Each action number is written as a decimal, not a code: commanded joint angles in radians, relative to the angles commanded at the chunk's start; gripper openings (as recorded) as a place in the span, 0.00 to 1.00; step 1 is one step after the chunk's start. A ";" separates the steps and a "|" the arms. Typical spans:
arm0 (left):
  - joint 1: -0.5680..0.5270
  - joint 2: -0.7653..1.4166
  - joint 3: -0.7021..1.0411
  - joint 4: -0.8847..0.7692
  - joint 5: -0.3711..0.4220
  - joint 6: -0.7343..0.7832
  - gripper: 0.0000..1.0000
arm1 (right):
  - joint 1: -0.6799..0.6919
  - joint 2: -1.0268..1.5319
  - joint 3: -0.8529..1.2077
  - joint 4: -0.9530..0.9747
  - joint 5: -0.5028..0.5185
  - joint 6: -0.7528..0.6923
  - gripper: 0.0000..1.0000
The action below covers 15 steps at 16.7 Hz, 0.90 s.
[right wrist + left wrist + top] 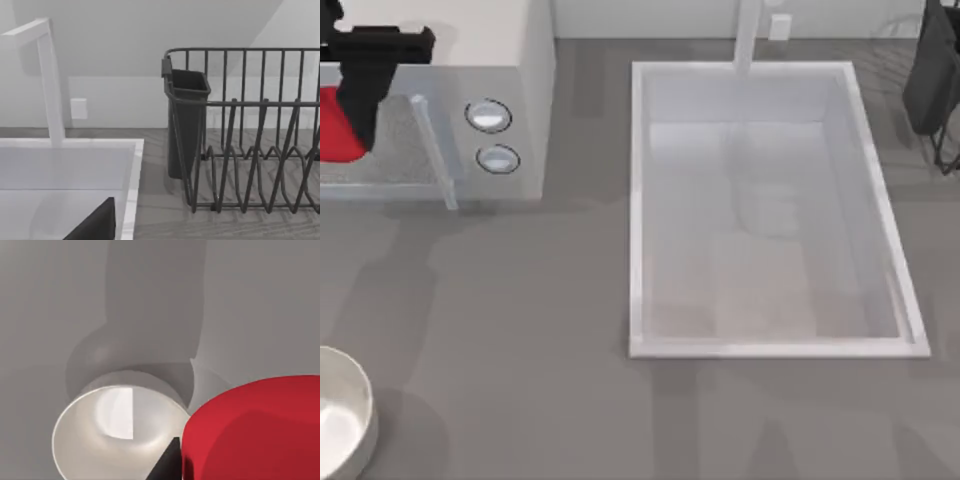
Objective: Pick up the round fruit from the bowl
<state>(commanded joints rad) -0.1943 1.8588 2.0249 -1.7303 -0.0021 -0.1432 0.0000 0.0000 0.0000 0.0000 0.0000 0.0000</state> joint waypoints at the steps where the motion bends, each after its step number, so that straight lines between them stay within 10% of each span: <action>1: -0.040 0.080 0.060 0.007 0.003 -0.039 0.00 | 0.000 0.000 0.000 0.000 0.000 0.000 1.00; 15: -0.234 0.478 0.370 0.100 0.008 -0.254 0.00 | 0.000 0.000 0.000 0.000 0.000 0.000 1.00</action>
<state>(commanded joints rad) -0.4282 2.3367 2.3945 -1.6308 0.0058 -0.3969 0.0000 0.0000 0.0000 0.0000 0.0000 0.0000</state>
